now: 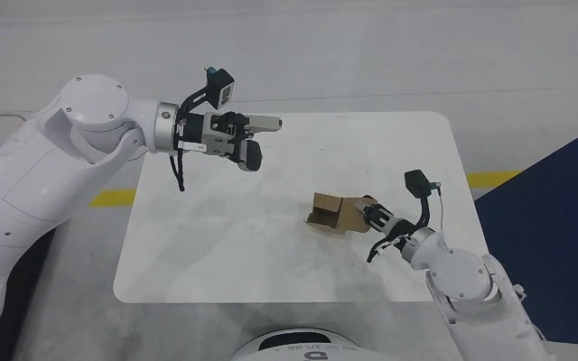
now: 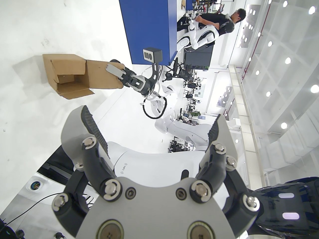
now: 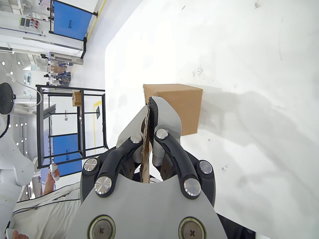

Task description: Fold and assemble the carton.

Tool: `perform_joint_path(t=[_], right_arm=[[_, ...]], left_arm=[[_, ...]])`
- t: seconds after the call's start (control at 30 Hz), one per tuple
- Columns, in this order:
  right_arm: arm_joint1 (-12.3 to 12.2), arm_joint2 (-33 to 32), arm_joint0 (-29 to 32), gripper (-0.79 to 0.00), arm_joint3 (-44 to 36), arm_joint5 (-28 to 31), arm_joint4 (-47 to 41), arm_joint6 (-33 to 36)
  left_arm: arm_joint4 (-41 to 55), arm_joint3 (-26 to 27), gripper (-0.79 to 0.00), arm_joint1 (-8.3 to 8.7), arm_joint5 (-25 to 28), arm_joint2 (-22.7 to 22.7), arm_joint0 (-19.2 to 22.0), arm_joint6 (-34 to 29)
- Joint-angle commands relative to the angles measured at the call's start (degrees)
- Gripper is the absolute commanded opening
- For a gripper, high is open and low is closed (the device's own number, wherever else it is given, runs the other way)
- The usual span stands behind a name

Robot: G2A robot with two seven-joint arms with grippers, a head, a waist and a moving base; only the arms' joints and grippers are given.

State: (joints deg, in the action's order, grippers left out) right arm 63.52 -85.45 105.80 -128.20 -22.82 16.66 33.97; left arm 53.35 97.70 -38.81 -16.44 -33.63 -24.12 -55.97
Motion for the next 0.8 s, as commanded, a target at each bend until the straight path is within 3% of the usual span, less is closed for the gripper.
perform_joint_path(t=[0.0,0.2,0.37,0.6,0.77], right_arm=[[-0.1,-0.5,-0.6,0.0,-0.2,0.0,1.1,0.8],[-0.3,-1.7,-3.1,0.0,-1.3,-2.0,3.3,1.2],[-0.1,-3.4,-2.7,0.0,-4.7,-3.6,4.9,-4.3],[-0.2,-4.7,8.7,0.0,-6.4,7.1,11.8,-13.4],[-0.2,-1.5,15.3,0.0,-6.4,10.4,19.1,-14.7]], left_arm=[[0.0,0.0,0.0,0.0,0.0,0.0,0.0,0.0],[0.0,0.0,0.0,0.0,0.0,0.0,0.0,0.0],[0.0,0.0,0.0,0.0,0.0,0.0,0.0,0.0],[0.0,0.0,0.0,0.0,0.0,0.0,0.0,0.0],[0.0,0.0,0.0,0.0,0.0,0.0,0.0,0.0]])
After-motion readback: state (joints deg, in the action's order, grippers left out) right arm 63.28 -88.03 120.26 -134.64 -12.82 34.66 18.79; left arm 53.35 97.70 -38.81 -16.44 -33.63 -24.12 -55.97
